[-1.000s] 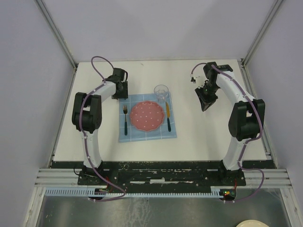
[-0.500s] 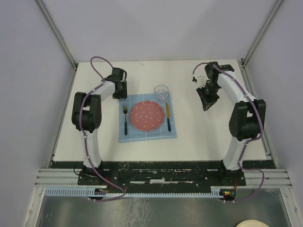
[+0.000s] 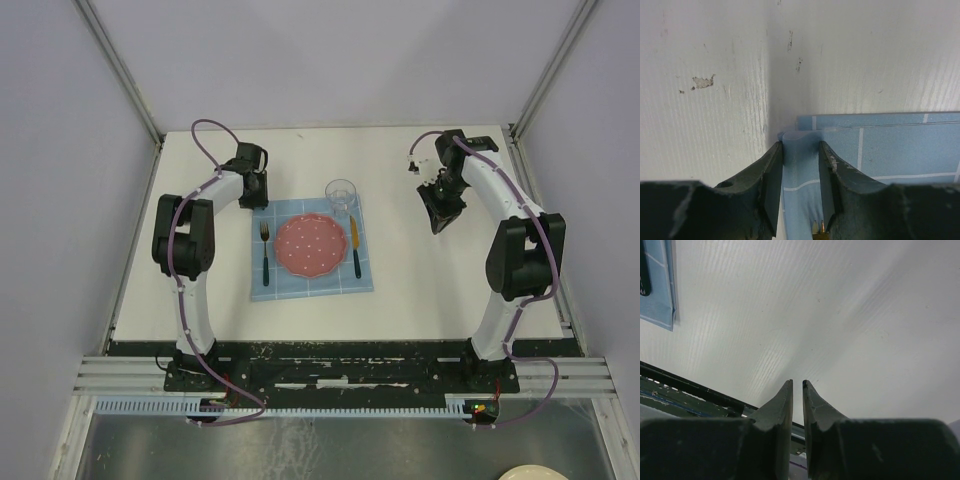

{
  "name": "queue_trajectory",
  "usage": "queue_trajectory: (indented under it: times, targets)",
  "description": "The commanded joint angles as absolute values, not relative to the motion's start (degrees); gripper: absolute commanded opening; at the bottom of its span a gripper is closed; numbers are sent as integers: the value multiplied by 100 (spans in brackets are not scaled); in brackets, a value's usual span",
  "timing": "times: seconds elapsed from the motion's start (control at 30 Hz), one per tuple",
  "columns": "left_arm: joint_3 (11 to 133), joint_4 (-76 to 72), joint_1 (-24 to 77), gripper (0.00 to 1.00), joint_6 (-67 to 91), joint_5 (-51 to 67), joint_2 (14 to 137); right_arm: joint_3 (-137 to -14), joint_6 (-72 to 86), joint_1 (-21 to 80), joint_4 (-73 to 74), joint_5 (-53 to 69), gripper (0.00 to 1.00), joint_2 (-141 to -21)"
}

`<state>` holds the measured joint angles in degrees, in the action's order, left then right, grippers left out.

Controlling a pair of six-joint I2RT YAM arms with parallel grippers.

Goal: Set the dinner table for one person
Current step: Reset both arms

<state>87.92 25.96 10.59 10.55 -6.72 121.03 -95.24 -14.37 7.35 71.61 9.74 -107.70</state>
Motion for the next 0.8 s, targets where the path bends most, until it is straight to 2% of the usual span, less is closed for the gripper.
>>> queue_trajectory:
  times: [0.0, 0.47, 0.5, 0.57, 0.63, 0.77]
  targets:
    - [8889, 2377, 991, 40, 882, -760, 12322, -9520, -1477, 702, 7179, 888, 20, -10492]
    - [9099, 2475, 986, 34, 905, -591, 12429, -9481, -1468, 681, 7156, 862, 20, -10455]
    - [9097, 2477, 991, 31, 905, -570, 12427, -9475, -1467, 677, 7154, 860, 20, -10455]
    - [9097, 2501, 985, 17, 895, -539, 12428, -9471, -1465, 670, 7150, 853, 20, -10459]
    - [9095, 2522, 991, 10, 896, -501, 12428, -9494, -1468, 668, 7152, 853, 20, -10472]
    - [9072, 2537, 990, 3, 881, -467, 12415, -9527, -1467, 661, 7169, 845, 20, -10507]
